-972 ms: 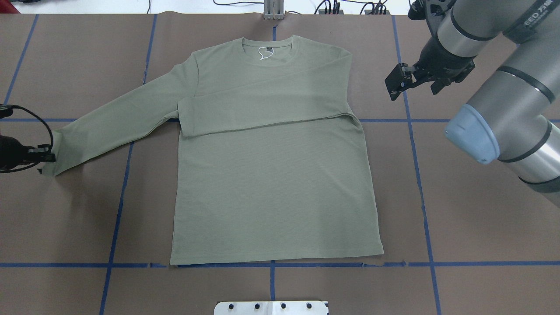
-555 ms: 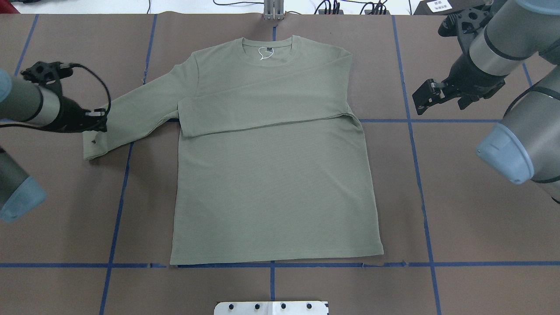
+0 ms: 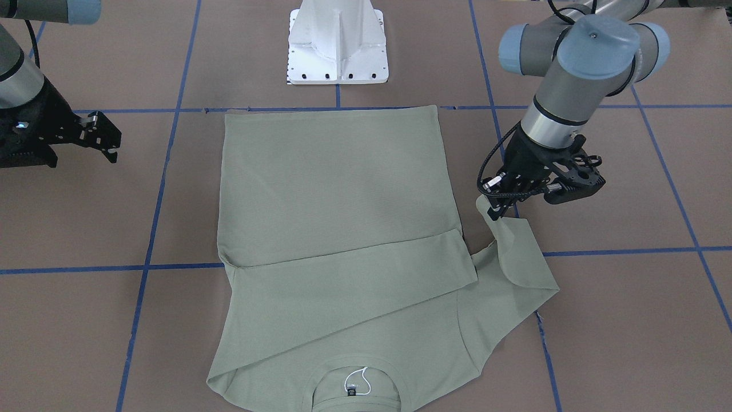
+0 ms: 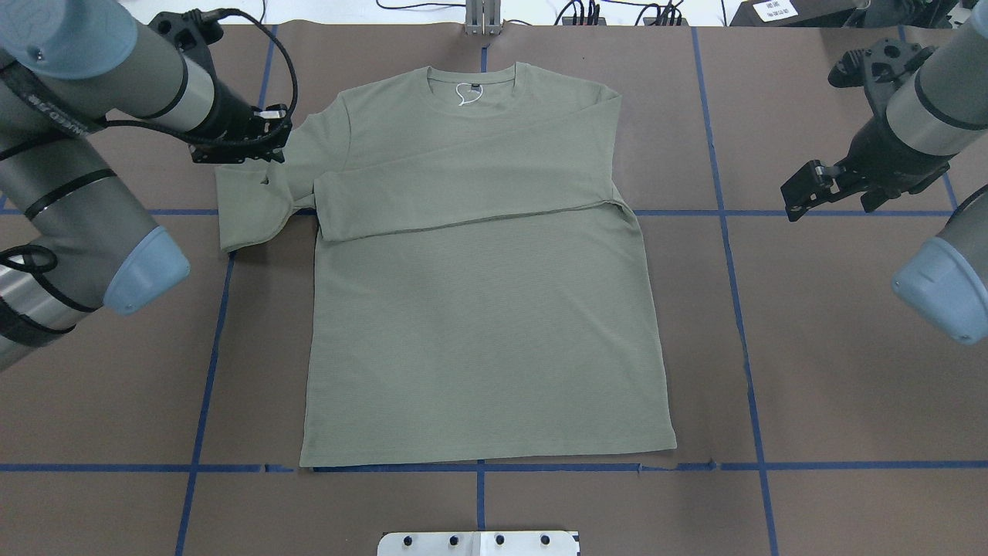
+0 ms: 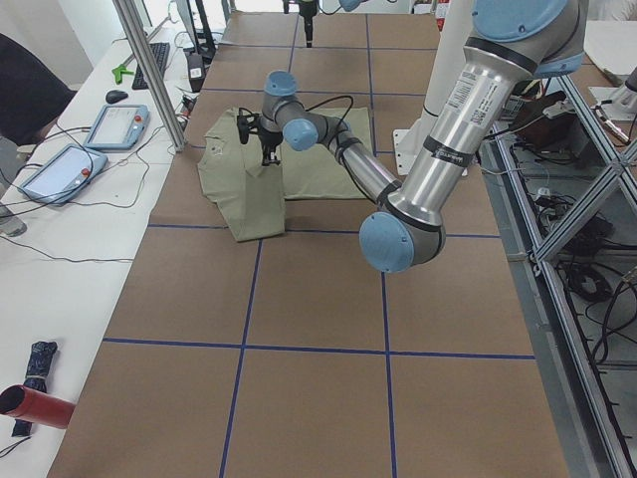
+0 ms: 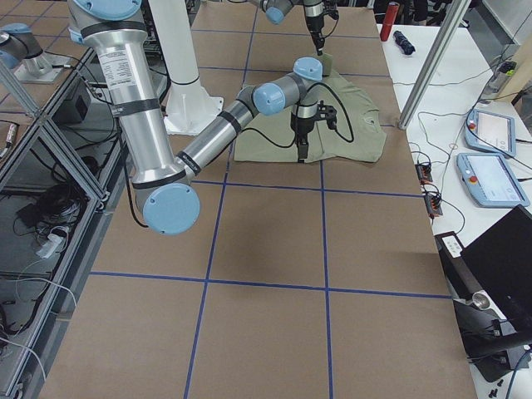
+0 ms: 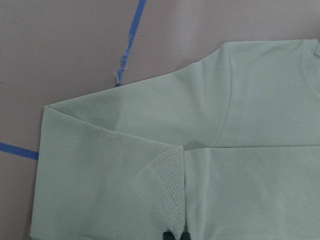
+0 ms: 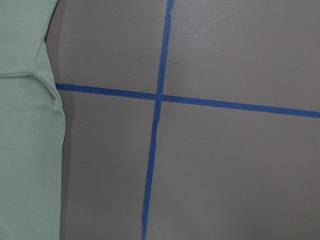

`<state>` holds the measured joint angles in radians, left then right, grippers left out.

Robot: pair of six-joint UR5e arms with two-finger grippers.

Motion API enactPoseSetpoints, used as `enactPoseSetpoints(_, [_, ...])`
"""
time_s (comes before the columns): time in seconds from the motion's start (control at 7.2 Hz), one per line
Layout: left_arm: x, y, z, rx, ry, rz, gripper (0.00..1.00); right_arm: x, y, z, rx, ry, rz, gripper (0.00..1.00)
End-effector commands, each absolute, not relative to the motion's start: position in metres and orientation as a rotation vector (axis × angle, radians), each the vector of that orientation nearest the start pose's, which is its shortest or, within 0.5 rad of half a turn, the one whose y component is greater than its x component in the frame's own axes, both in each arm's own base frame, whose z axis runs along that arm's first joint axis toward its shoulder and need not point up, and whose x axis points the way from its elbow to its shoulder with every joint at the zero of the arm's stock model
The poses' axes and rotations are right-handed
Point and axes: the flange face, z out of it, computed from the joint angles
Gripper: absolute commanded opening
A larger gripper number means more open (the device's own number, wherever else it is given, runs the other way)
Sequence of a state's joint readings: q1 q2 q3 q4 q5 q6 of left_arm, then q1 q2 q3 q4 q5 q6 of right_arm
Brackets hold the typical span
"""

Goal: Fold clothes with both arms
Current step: 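Fold the sleeve across the chest with the left gripper while the right gripper draws back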

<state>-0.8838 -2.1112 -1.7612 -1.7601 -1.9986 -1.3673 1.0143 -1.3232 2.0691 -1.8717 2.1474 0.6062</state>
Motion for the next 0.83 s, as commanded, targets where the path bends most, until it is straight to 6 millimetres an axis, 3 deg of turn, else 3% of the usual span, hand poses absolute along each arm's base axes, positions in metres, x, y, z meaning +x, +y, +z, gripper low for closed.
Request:
enactPoseSetpoints(0.0, [0.354, -0.575, 0.146, 0.099, 1.107, -0.532, 0.0, -0.197, -0.477, 0.347, 0.045, -0.707, -0.071, 1.0])
enactPoseSetpoints(0.14, [0.367, -0.586, 0.1, 0.062, 1.169, -0.573, 0.0, -0.197, -0.477, 0.349, 0.042, -0.705, -0.07, 1.0])
enactPoseSetpoints(0.28, [0.393, -0.607, 0.062, 0.022, 1.22, -0.629, 0.0, -0.197, -0.476, 0.35, 0.041, -0.704, -0.07, 1.0])
enactPoseSetpoints(0.42, [0.434, -0.603, 0.036, -0.029, 1.249, -0.63, 0.0, -0.197, -0.476, 0.35, 0.041, -0.704, -0.07, 1.0])
enactPoseSetpoints(0.69, [0.478, -0.577, 0.023, -0.068, 1.278, -0.587, 0.0, -0.197, -0.475, 0.355, 0.032, -0.701, -0.069, 1.0])
